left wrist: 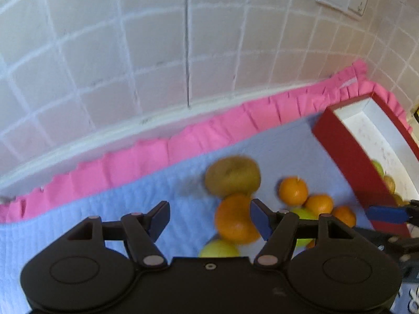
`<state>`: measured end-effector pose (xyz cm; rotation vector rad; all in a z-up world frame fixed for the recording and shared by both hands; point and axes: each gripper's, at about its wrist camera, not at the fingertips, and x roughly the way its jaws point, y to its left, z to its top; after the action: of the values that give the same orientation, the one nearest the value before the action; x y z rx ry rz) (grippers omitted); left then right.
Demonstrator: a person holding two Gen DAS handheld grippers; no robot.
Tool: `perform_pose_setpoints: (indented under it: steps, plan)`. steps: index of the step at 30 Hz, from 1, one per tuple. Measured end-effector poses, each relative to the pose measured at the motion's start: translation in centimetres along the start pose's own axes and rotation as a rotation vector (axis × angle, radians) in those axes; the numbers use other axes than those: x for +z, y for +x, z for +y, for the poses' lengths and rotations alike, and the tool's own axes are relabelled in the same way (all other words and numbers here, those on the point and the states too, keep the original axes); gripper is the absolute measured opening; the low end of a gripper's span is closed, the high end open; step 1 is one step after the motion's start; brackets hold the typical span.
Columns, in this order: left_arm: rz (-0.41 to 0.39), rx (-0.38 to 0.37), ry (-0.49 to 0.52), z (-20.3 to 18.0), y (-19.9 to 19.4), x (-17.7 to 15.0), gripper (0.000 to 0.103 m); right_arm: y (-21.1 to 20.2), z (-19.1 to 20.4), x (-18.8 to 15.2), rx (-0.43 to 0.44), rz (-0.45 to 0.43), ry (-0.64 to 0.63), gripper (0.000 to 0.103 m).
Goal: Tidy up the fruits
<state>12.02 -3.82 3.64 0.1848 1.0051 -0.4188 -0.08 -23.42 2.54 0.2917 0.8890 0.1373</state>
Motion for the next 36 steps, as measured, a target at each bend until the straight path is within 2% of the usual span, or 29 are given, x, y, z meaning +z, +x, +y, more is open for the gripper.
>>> perform_pose_setpoints:
  steps: [6,11,24,25,27,29,30,36]
  plan:
    - [0.066,-0.018,0.037,0.6,1.0,-2.1,0.08,3.0,2.6,-2.4,-0.004,0.071,-0.131,0.056]
    - [0.099,-0.065,0.076,0.3,1.6,-3.6,0.08,4.2,3.4,-3.9,-0.061,0.054,-0.21,0.049]
    - [0.135,-0.074,0.107,-0.5,3.6,-5.1,0.08,4.8,2.1,-4.6,-0.079,0.013,-0.214,0.031]
    - [0.13,-0.074,0.103,-0.4,3.7,-5.2,0.079,4.9,2.1,-4.6,-0.081,0.012,-0.216,0.029]
    - [0.121,-0.072,0.098,-0.2,3.6,-5.2,0.07,4.9,2.1,-4.7,-0.084,0.009,-0.215,0.027]
    - [0.105,-0.063,0.106,-0.2,3.4,-5.3,0.057,4.8,1.9,-4.7,-0.075,0.006,-0.203,0.027]
    - [0.094,-0.078,0.1,-0.1,3.2,-5.4,0.054,4.8,1.8,-4.8,-0.073,0.002,-0.199,0.026]
    - [0.065,-0.08,0.063,0.3,2.6,-5.5,0.054,4.4,1.8,-4.7,-0.056,-0.013,-0.193,0.026]
